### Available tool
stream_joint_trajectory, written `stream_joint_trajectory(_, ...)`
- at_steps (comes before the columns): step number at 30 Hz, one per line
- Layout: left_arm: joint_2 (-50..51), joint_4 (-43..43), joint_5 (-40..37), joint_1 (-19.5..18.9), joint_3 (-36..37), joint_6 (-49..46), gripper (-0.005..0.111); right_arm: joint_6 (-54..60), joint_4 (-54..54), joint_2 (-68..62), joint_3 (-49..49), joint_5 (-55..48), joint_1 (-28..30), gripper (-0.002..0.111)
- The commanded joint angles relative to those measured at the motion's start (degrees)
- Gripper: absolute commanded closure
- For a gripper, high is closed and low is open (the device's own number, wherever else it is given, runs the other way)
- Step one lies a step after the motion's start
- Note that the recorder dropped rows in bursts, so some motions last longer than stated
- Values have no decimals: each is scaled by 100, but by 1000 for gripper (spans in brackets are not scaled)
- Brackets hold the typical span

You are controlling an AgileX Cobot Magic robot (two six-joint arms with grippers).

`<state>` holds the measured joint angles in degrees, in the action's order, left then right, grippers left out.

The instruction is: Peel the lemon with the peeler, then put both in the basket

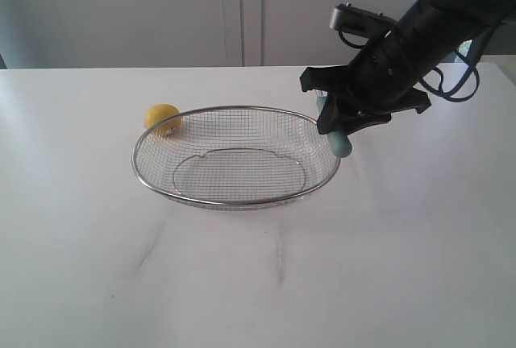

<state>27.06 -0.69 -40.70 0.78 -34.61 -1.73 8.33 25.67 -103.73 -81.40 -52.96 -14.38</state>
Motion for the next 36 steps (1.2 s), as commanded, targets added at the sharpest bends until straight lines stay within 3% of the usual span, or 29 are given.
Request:
stream_joint_trajectory(1, 547, 69, -266, -4, -351, 41, 107, 90, 16, 18, 23, 37, 11, 108)
stream_joint_trajectory(8, 1519, 69, -290, -4, -623, 41, 107, 89, 16, 18, 23, 82, 11, 108)
stream_joint_trajectory(15, 3016, 69, 373, -4, -736, -212, 107, 89, 16, 18, 23, 82, 11, 108)
stream_joint_trajectory(25, 5195, 440, 800, -4, -1977, -827, 107, 89, 16, 18, 23, 37, 11, 108)
stream_joint_trajectory(33, 6115, 1929, 762, -4, -2732, -2430, 107, 89, 16, 18, 23, -21, 11, 108)
stream_joint_trajectory(36, 6409, 2045, 626, -4, -3021, -2573, 107, 89, 16, 18, 23, -21, 11, 108)
